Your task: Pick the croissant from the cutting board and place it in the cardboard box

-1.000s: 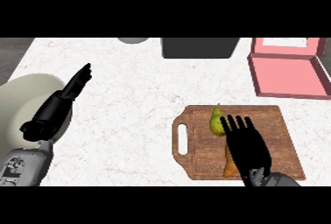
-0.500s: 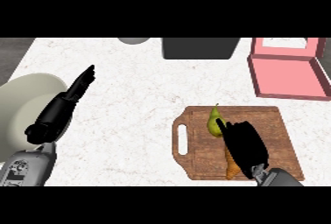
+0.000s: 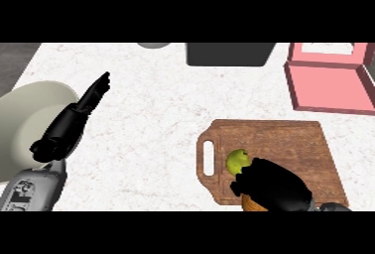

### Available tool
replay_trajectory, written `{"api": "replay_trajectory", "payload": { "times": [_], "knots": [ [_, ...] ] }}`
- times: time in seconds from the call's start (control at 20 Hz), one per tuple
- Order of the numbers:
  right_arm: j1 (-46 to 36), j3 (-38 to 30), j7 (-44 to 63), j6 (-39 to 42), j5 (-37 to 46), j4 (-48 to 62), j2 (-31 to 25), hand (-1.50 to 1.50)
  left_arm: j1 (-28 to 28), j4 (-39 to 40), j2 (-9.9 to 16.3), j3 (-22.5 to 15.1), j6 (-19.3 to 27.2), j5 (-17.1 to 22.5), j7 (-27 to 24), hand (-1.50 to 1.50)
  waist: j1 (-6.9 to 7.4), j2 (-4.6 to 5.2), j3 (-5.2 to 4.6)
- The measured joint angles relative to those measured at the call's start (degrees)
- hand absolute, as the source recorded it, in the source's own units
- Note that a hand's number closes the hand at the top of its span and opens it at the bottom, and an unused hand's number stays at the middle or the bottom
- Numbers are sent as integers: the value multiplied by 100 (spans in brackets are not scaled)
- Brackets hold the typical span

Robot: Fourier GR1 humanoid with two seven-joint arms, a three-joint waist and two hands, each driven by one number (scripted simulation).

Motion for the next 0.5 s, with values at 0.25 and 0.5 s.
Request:
{"api": "replay_trajectory", "payload": {
  "times": [0.25,0.5],
  "knots": [
    [227,-624,-1853,-798,-852,-231,-735,150,48,22,51,106,-11,21,-25,0,-92,-9,9],
    [492,-1696,-3171,-1236,-1807,-508,-1437,150,177,-110,114,164,-87,48,6,0,-143,-31,5]
  ]
}}
